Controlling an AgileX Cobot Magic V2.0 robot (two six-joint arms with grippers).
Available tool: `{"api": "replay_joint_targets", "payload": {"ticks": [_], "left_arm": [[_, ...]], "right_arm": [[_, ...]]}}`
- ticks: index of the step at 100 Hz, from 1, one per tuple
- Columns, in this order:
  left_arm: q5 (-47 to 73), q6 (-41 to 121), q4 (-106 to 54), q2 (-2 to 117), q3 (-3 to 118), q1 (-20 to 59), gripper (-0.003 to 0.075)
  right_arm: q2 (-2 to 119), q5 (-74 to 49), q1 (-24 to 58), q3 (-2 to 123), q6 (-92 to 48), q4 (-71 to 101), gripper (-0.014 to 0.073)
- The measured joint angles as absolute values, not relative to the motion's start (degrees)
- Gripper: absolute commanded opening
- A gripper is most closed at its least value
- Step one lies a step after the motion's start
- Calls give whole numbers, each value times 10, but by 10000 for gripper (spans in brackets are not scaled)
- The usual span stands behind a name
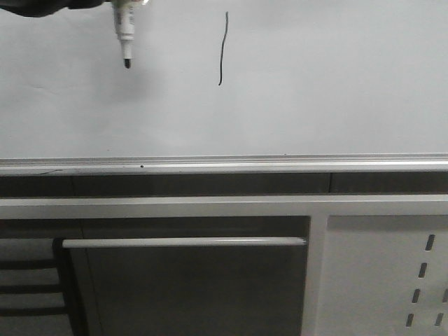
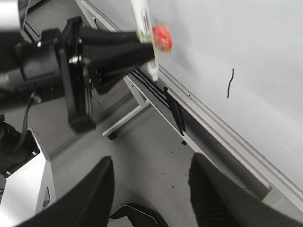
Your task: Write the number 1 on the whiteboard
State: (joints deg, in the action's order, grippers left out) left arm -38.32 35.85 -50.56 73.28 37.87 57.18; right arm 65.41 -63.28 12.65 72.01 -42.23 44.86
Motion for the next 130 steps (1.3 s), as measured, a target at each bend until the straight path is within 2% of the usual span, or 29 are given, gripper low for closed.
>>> {"api": "replay_joint_targets", "payload": {"ticks": [50,78,130], "left_arm": [[-443,358,-514,756,397,566,-20],[-424,358,-511,756,397,527,-20],[-423,359,-499,756,397,524,-20]], "right_arm": [[653,-632,126,720,-422,449,327],[653,-632,126,720,-422,449,327],[653,-632,126,720,-422,450,327]]}}
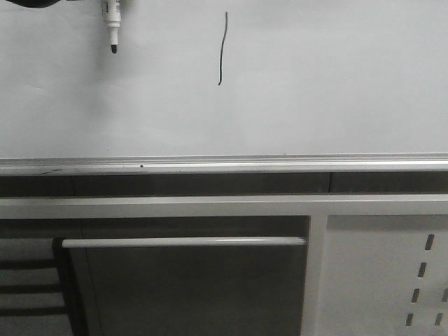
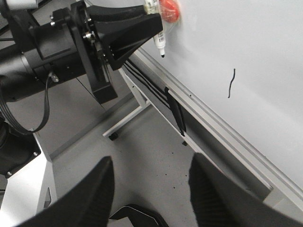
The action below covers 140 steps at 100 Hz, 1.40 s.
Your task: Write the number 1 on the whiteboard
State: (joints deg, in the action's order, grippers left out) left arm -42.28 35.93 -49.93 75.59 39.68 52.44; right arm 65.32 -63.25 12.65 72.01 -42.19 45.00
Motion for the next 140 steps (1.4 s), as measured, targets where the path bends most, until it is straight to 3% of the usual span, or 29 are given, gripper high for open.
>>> {"api": "replay_joint_targets", "payload": {"ticks": [76,97,140], "left_arm": [[-423,360,-499,756,397,524,-18],[-423,360,-499,756,397,524,68],[-423,360,-499,756,397,524,67]], "right_arm": [[653,-632,126,720,-421,450,328],[653,-632,126,720,-421,450,328],[653,-633,126,720,-421,450,327]]}}
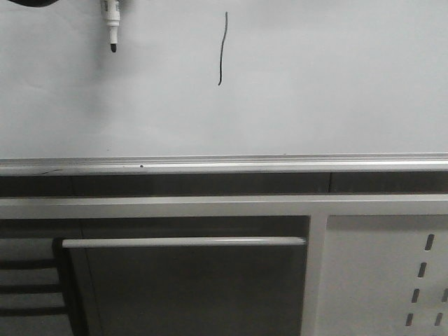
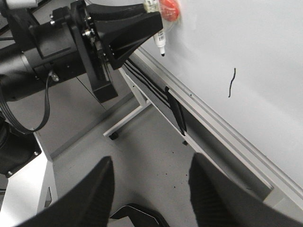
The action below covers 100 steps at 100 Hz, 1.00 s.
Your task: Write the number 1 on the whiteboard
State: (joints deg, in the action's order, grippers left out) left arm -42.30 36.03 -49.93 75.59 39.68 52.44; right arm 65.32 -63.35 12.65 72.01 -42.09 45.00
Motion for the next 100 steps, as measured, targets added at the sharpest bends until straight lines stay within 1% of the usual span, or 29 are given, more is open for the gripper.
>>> {"api": "replay_joint_targets", "payload": {"ticks": [58,100], "left_arm": [[-423,360,-499,756,397,524,67],[-405,360,-494,756,397,511,67]], "right_arm": [[653,-633,126,720,-421,450,328],[653,-634,126,720,-421,450,327]]}}
